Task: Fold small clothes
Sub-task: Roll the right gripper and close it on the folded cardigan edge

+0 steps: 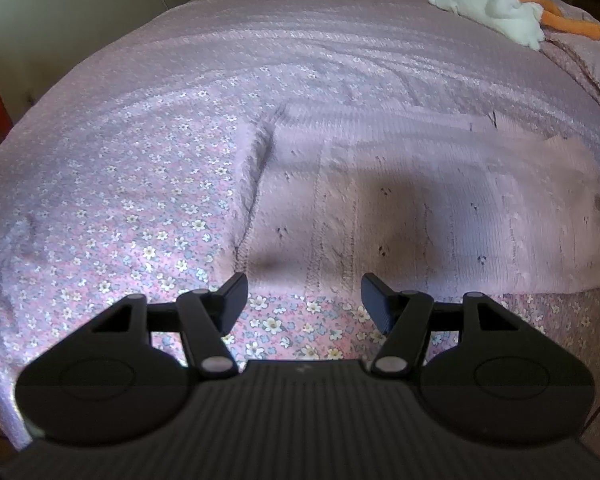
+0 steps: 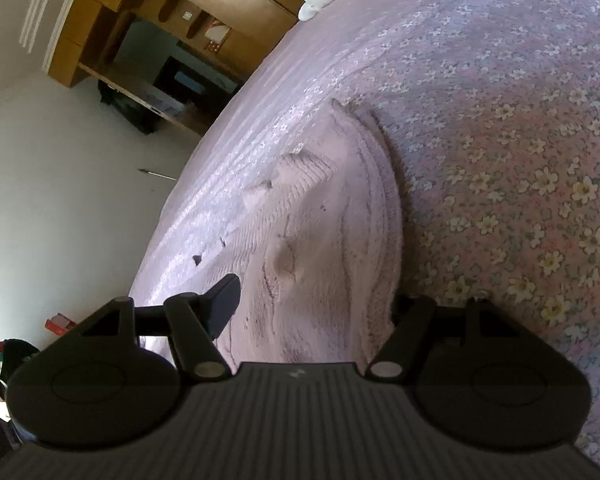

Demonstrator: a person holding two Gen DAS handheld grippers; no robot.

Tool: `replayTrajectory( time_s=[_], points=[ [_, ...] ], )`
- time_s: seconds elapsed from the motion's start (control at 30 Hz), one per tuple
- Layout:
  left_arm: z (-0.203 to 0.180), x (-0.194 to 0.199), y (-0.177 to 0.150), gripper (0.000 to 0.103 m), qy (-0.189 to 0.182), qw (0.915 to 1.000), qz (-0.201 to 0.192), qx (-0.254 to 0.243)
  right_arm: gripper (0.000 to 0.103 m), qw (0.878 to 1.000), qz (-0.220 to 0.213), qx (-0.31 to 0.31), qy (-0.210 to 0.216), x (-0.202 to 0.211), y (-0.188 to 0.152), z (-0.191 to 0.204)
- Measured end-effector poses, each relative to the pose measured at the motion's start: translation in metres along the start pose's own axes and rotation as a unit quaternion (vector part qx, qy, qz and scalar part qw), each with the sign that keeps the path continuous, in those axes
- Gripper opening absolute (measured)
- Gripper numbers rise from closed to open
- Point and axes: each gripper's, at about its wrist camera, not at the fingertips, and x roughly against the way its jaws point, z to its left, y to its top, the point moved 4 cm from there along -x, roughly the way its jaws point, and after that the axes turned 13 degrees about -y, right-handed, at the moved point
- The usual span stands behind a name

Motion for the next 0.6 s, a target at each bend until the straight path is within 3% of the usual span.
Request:
replayTrajectory(
  time_s=[0.2, 0.27, 0.33, 0.4, 0.6],
  points=[
    [0.001, 0.000, 0.000, 0.064, 0.000, 1.0000, 0.001, 0.003, 0.071, 1.000, -0.009, -0.004, -0.006, -0.002, 0.000, 0.001],
    [0.002, 0.001, -0.001, 0.064, 0.001, 1.0000, 0.001, 0.004, 0.062, 1.000, -0.020, -0.008, -0.018, -0.003, -0.001, 0.001],
    [0.003, 0.001, -0.001, 0.064, 0.002, 1.0000, 0.001, 0.005, 0.041, 0.999, -0.026, 0.006, -0.041, -0.006, -0.002, 0.002],
    [0.004, 0.002, -0.002, 0.064, 0.004, 1.0000, 0.001, 0.003, 0.033, 0.999, -0.022, 0.007, -0.045, -0.010, -0.002, 0.003],
    [0.013, 0.010, 0.003, 0.064, 0.014, 0.9998, -0.003, -0.015, 0.028, 0.999, -0.022, 0.022, -0.035, -0.003, 0.005, 0.014]
  ],
)
